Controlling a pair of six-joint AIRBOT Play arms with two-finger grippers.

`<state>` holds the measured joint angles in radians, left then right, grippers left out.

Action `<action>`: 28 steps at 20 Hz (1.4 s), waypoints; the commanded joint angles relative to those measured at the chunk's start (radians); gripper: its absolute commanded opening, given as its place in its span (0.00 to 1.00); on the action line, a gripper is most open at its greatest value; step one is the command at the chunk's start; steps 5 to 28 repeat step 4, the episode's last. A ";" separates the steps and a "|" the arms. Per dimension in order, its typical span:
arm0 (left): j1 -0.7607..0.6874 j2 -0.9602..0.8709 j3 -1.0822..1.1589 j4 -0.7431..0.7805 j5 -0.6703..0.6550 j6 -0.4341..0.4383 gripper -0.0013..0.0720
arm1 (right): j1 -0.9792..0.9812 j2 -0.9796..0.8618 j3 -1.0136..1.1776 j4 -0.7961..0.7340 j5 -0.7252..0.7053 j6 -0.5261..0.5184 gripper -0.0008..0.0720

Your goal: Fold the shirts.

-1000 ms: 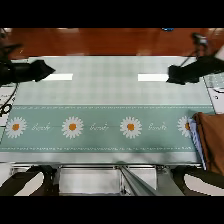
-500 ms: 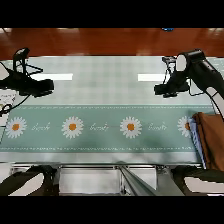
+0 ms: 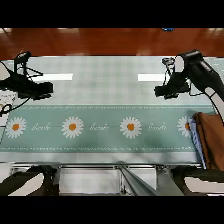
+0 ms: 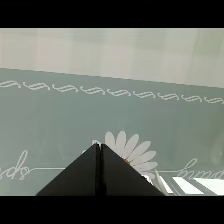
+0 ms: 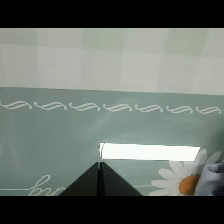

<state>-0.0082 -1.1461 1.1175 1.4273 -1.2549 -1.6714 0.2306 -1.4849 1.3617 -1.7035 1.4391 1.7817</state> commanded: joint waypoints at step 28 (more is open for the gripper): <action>0.000 0.000 0.001 0.002 -0.003 0.001 0.04 | 0.001 -0.001 0.000 -0.002 0.001 0.001 0.05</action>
